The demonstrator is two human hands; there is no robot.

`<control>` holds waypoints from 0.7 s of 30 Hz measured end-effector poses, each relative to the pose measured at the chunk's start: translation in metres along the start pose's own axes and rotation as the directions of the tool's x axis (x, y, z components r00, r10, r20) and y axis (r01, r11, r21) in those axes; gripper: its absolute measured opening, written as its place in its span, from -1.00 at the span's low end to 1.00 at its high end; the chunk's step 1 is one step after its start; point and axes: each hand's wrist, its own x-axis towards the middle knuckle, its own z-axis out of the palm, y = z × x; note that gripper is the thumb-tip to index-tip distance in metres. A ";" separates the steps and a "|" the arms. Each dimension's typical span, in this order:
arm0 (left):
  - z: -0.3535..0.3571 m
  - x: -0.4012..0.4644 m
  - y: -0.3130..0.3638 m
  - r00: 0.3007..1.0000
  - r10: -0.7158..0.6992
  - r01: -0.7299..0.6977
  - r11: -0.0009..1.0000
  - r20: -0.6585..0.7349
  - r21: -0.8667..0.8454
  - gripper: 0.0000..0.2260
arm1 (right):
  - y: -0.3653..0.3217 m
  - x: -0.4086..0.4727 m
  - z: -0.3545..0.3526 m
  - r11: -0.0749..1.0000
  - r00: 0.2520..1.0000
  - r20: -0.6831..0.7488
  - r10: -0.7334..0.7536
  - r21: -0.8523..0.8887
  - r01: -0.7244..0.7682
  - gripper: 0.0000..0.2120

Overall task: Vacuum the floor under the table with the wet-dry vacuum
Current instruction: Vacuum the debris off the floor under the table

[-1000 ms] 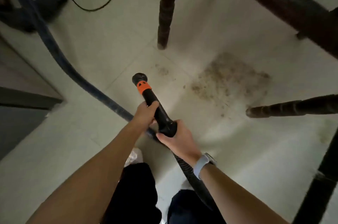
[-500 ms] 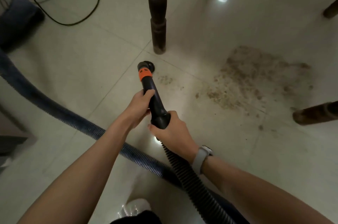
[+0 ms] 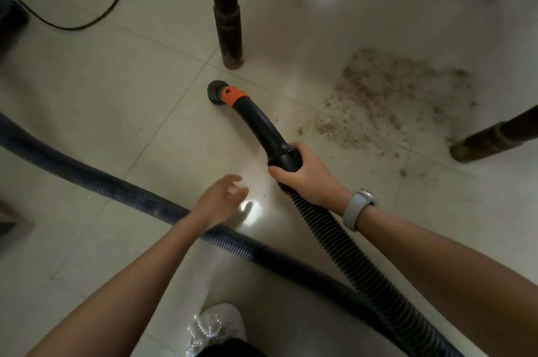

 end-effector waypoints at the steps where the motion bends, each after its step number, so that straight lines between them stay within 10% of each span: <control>1: 0.010 -0.004 -0.011 0.997 0.032 -0.044 0.985 0.075 0.166 -0.62 | 0.004 -0.001 -0.001 1.000 1.000 0.005 -0.008 -0.026 0.008 -0.63; 6: 0.053 -0.026 -0.042 0.825 0.287 -0.545 0.633 0.487 0.550 -0.48 | 0.008 -0.002 0.000 0.999 0.999 -0.004 -0.052 -0.011 0.052 -0.62; 10: 0.071 -0.026 -0.049 0.770 0.285 -0.636 0.414 0.570 0.651 -0.46 | 0.001 -0.001 -0.002 0.994 0.996 0.006 -0.087 -0.062 0.087 -0.62; 21: -0.002 -0.016 -0.075 0.900 0.033 -0.407 0.422 0.434 0.810 -0.50 | -0.042 -0.002 -0.003 0.996 0.993 0.108 -0.046 -0.075 0.054 -0.62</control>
